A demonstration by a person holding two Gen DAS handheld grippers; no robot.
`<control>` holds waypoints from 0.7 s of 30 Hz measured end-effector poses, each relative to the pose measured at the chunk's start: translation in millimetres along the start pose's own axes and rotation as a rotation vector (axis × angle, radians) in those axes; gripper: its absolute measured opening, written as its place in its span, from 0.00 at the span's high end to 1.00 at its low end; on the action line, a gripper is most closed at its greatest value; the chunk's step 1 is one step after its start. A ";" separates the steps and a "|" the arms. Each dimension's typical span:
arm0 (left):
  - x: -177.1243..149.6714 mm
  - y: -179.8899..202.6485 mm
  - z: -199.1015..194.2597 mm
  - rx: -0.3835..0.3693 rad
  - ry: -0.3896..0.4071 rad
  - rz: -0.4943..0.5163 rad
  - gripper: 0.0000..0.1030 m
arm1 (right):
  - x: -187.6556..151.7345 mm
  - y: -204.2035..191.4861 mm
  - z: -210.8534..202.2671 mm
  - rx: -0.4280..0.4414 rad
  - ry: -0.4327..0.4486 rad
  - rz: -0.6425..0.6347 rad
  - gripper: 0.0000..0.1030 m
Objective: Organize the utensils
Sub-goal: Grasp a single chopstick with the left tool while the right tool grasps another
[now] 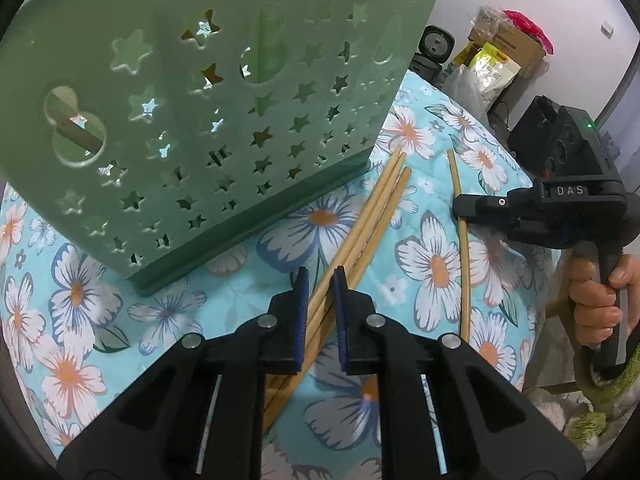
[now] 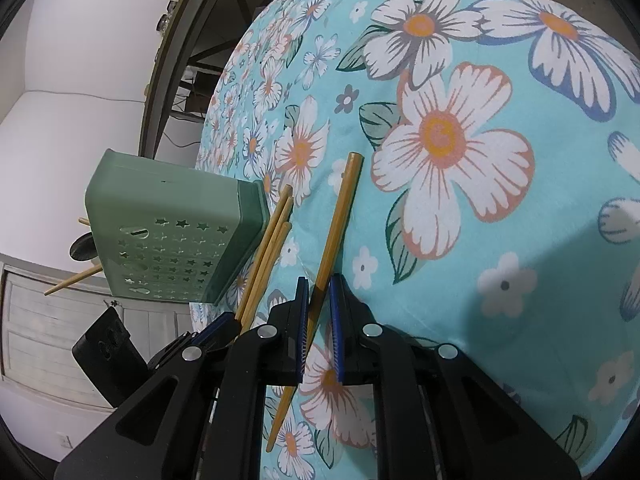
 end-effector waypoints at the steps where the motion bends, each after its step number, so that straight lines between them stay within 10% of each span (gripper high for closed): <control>1: -1.0 0.6 -1.6 -0.001 0.004 -0.002 0.90 | 0.0 0.3 -0.2 0.000 0.001 0.000 0.90; 14: -32.0 10.2 -55.1 -0.045 0.055 -0.048 0.96 | 0.1 -2.2 0.2 -0.011 -0.010 -0.007 0.89; 21: -78.3 8.2 -60.6 -0.087 -0.072 -0.085 0.96 | -13.6 -10.3 4.4 -0.004 -0.069 -0.026 0.90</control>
Point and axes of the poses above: each gripper's, at about its wrist camera, not at the fingertips, and z roughly the way its jaws point, y to its right, x to its top, the point moved 3 cm from there along z, roughly the way its jaws point, and after that the axes turned 6 degrees about -y, right-handed, at the moved point
